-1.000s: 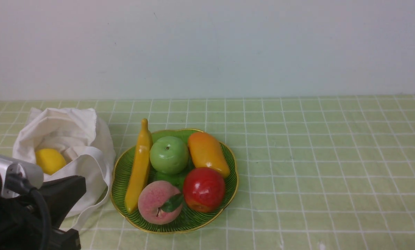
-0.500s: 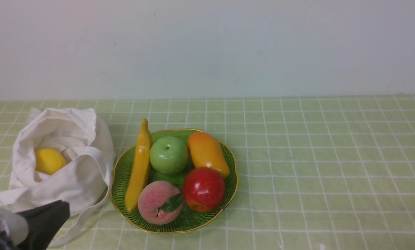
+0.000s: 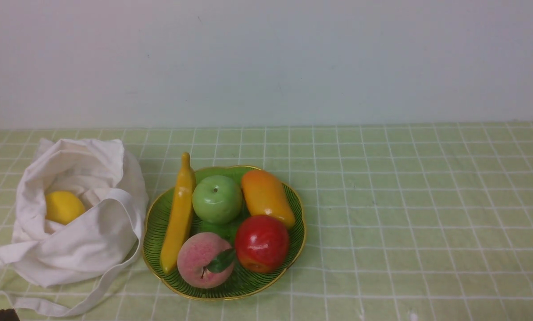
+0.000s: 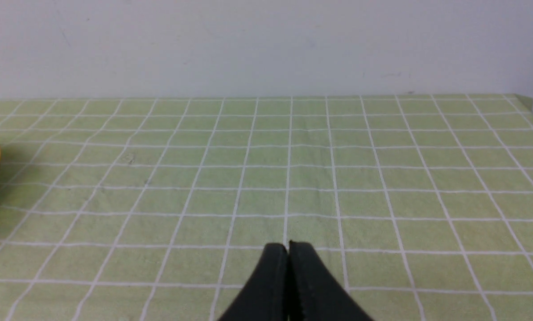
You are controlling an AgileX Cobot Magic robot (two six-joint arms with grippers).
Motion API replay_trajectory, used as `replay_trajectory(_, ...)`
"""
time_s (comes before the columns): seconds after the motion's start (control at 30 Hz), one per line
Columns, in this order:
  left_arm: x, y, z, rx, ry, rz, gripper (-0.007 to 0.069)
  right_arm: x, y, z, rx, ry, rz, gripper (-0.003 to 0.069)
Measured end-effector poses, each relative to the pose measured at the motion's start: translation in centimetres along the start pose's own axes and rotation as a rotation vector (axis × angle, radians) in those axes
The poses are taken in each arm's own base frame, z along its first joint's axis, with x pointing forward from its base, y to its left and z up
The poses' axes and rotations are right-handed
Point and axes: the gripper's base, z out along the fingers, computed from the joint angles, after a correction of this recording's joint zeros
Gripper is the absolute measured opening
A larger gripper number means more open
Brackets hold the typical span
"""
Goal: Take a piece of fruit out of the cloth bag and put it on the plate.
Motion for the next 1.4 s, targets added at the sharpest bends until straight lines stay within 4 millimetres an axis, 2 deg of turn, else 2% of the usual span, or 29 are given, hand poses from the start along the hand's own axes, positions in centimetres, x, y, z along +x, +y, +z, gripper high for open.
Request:
replay_trajectory(0.37, 0.67, 0.15, 0.08, -0.014, 0.052, 0.014, -0.0008, 0.0, 0.0, 0.0, 0.0, 0.0, 0.0, -0.0015)
replay_trajectory(1.4, 0.68, 0.17, 0.08, -0.016, 0.053, 0.016, -0.0008, 0.0, 0.0, 0.0, 0.0, 0.0, 0.0, -0.0015)
